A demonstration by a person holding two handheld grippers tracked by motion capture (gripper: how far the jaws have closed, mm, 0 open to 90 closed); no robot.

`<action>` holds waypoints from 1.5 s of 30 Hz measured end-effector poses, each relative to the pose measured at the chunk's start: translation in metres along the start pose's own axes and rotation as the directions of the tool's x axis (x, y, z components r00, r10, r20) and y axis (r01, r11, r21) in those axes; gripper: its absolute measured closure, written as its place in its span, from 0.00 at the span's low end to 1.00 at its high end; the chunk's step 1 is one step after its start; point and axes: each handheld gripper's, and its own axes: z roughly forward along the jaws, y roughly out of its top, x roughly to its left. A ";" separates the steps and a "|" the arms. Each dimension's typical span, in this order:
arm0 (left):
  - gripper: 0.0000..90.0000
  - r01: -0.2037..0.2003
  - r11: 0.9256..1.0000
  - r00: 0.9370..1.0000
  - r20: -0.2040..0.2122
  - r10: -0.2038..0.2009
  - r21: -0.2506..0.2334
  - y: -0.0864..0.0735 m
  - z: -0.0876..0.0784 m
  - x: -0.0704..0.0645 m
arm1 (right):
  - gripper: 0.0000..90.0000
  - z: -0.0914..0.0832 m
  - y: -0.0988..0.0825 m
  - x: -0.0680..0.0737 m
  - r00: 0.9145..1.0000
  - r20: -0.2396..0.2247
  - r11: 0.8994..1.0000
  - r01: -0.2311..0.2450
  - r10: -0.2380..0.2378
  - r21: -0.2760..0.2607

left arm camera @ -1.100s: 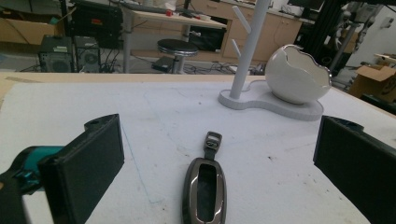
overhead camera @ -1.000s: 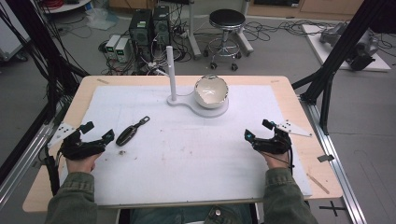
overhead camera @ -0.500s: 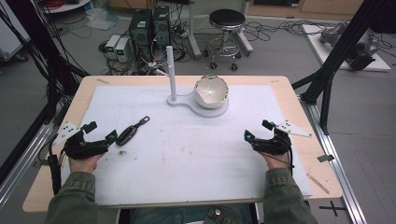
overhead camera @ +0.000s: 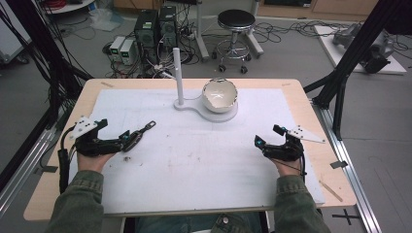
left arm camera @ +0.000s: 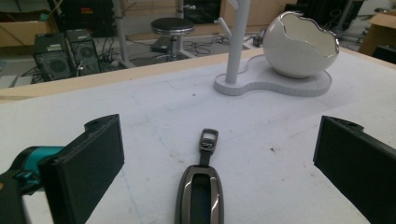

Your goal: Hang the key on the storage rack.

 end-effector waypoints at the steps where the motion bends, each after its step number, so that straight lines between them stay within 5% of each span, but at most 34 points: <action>1: 0.02 -0.006 1.000 1.000 0.001 0.006 0.012 0.001 0.002 0.000 | 0.00 -0.001 0.000 0.001 1.000 0.002 1.000 -0.007 0.007 0.007; 19: 0.03 -0.035 0.989 0.999 0.017 0.033 0.145 0.031 0.037 0.012 | 0.00 -0.001 0.000 0.001 1.000 0.000 1.000 0.004 -0.004 0.004; 26: 0.03 -0.025 0.974 0.999 0.032 0.019 0.227 0.040 0.051 0.021 | 0.00 -0.001 0.000 0.001 1.000 0.000 1.000 0.005 -0.005 0.007; 28: 0.03 -0.030 0.963 0.999 0.032 0.022 0.266 0.042 0.056 0.022 | 0.00 -0.001 0.000 0.001 1.000 -0.001 1.000 0.003 -0.003 0.006; 30: 0.03 -0.065 0.946 0.998 0.043 0.054 0.317 0.046 0.061 0.022 | 0.00 -0.001 0.000 0.001 1.000 -0.001 1.000 0.004 -0.004 0.009; 34: 0.03 -0.083 0.916 0.996 0.063 0.063 0.392 0.052 0.072 0.023 | 0.00 0.000 -0.001 0.001 1.000 -0.003 1.000 0.002 -0.002 0.011; 36: 0.05 -0.096 0.895 0.994 0.082 0.067 0.435 0.055 0.079 0.023 | 0.00 -0.001 -0.001 0.001 1.000 -0.003 1.000 0.003 -0.003 0.011; 43: 0.06 -0.143 0.801 0.989 0.120 0.090 0.581 0.056 0.105 0.020 | 0.00 -0.001 -0.001 0.001 1.000 -0.002 1.000 0.002 -0.002 0.008; 45: 0.06 -0.163 0.755 0.986 0.136 0.099 0.635 0.056 0.112 0.019 | 0.00 -0.001 -0.001 0.000 1.000 -0.001 1.000 0.007 -0.007 0.006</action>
